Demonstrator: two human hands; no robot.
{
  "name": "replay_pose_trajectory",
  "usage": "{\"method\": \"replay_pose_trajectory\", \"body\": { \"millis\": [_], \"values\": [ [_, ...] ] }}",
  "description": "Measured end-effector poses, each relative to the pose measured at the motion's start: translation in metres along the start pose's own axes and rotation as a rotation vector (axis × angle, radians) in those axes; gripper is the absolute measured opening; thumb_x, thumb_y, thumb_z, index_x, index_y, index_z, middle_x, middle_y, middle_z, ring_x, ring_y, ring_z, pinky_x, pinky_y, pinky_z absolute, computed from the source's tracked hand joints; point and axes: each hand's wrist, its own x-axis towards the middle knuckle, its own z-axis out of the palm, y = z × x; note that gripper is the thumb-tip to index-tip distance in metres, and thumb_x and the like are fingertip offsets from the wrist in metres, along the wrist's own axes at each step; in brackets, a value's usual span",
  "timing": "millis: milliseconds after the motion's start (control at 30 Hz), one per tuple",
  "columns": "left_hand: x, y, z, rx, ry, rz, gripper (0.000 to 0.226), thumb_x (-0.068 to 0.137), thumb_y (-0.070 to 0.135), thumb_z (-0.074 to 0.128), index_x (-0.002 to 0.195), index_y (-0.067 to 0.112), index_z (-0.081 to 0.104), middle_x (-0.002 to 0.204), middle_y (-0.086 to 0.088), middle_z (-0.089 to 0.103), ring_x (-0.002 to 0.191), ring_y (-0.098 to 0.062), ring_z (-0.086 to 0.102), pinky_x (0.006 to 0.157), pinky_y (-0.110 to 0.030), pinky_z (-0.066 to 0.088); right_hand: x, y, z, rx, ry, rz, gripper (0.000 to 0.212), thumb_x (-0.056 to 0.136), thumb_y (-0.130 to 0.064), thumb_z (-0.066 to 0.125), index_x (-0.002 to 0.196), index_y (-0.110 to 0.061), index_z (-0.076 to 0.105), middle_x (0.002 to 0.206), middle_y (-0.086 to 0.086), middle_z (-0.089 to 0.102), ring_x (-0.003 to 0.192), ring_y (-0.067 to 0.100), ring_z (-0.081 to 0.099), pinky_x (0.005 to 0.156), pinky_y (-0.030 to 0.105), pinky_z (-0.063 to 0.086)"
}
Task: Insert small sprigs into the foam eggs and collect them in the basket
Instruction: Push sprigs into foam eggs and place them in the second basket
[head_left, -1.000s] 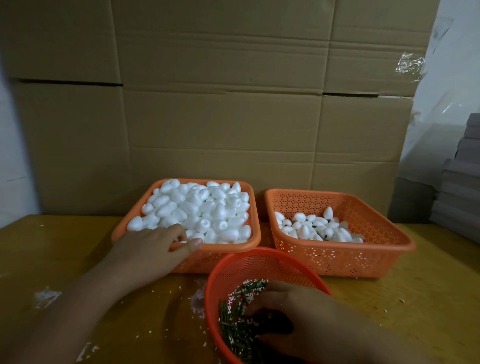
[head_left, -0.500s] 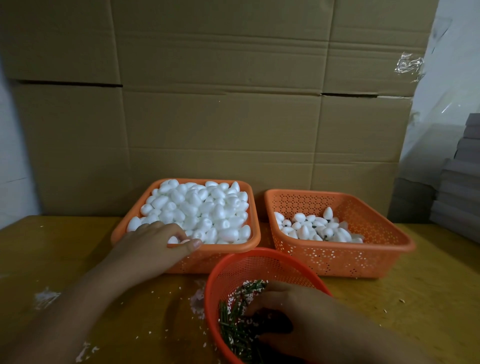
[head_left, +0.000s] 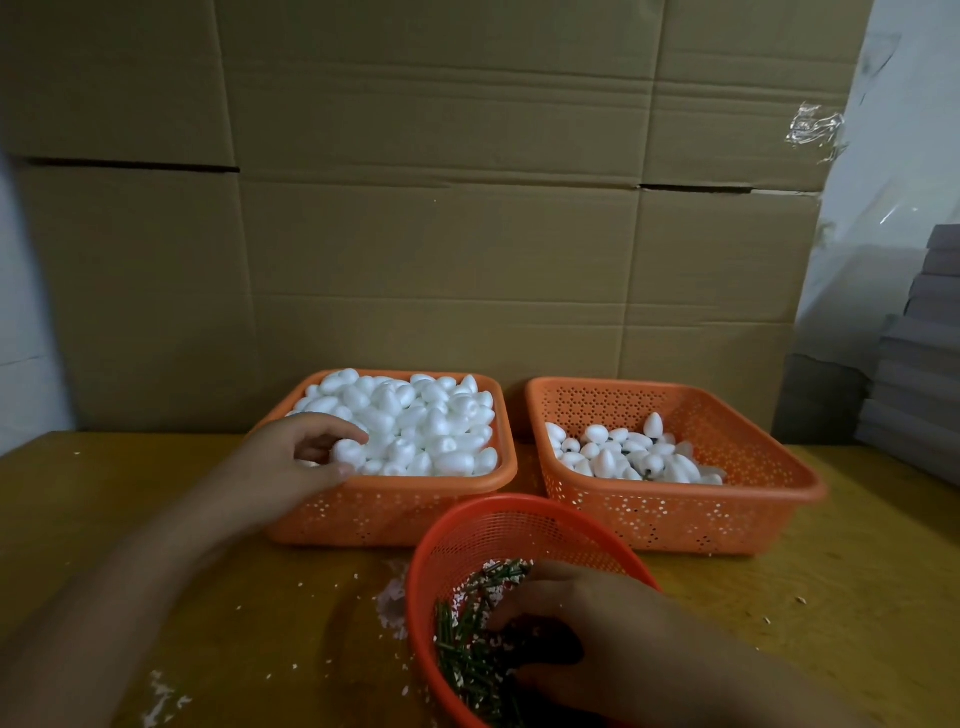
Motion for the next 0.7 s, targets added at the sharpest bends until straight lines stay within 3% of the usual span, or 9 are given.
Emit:
{"method": "replay_pose_trajectory", "body": {
  "millis": [67, 167, 267, 367, 500, 700],
  "values": [
    [-0.002, 0.009, 0.006, -0.018, 0.072, 0.038, 0.026, 0.085, 0.0, 0.071, 0.099, 0.022, 0.069, 0.109, -0.001, 0.068, 0.102, -0.017, 0.063, 0.084, -0.02, 0.045, 0.0, 0.0, 0.0, -0.005, -0.006, 0.002, 0.044, 0.084, -0.051, 0.062, 0.125, -0.052, 0.046, 0.125, -0.031, 0.046, 0.114, -0.008, 0.05, 0.094, 0.011, 0.042],
    [-0.009, 0.033, 0.017, -0.126, 0.116, 0.137, 0.031, 0.082, -0.001, 0.073, 0.092, 0.026, 0.064, 0.104, 0.004, 0.067, 0.095, -0.012, 0.064, 0.089, -0.025, 0.048, 0.0, -0.001, 0.0, -0.01, -0.005, -0.003, 0.045, 0.084, -0.051, 0.061, 0.126, -0.051, 0.045, 0.125, -0.029, 0.046, 0.113, -0.007, 0.051, 0.095, 0.013, 0.044],
    [-0.021, 0.054, 0.032, -0.35, 0.052, 0.251, 0.032, 0.079, -0.009, 0.072, 0.094, 0.018, 0.062, 0.096, 0.009, 0.071, 0.094, -0.003, 0.068, 0.082, -0.015, 0.051, -0.001, -0.001, -0.001, -0.001, -0.004, -0.008, 0.044, 0.085, -0.05, 0.062, 0.126, -0.05, 0.047, 0.127, -0.029, 0.046, 0.114, -0.007, 0.05, 0.096, 0.014, 0.044],
    [-0.035, 0.06, 0.061, -0.457, -0.059, 0.286, 0.033, 0.083, -0.004, 0.07, 0.103, 0.021, 0.065, 0.103, 0.014, 0.073, 0.098, -0.002, 0.069, 0.081, -0.015, 0.054, -0.001, -0.003, -0.002, -0.005, 0.011, -0.015, 0.044, 0.085, -0.05, 0.062, 0.126, -0.048, 0.048, 0.126, -0.028, 0.047, 0.113, -0.007, 0.05, 0.096, 0.016, 0.044],
    [-0.045, 0.047, 0.098, -0.417, -0.13, 0.261, 0.031, 0.092, 0.008, 0.064, 0.11, 0.034, 0.068, 0.108, 0.012, 0.073, 0.102, -0.008, 0.069, 0.091, -0.036, 0.056, -0.001, -0.005, -0.001, -0.011, 0.014, -0.015, 0.041, 0.085, -0.048, 0.061, 0.125, -0.046, 0.052, 0.126, -0.027, 0.049, 0.113, -0.005, 0.052, 0.095, 0.016, 0.045],
    [-0.042, 0.032, 0.108, -0.325, -0.124, 0.27, 0.02, 0.092, 0.023, 0.064, 0.098, 0.042, 0.062, 0.1, 0.013, 0.073, 0.091, -0.009, 0.072, 0.083, -0.032, 0.055, 0.0, -0.009, -0.002, -0.011, 0.054, 0.008, 0.035, 0.087, -0.044, 0.059, 0.122, -0.047, 0.055, 0.121, -0.022, 0.059, 0.107, -0.005, 0.054, 0.08, 0.005, 0.041]
  ]
}}
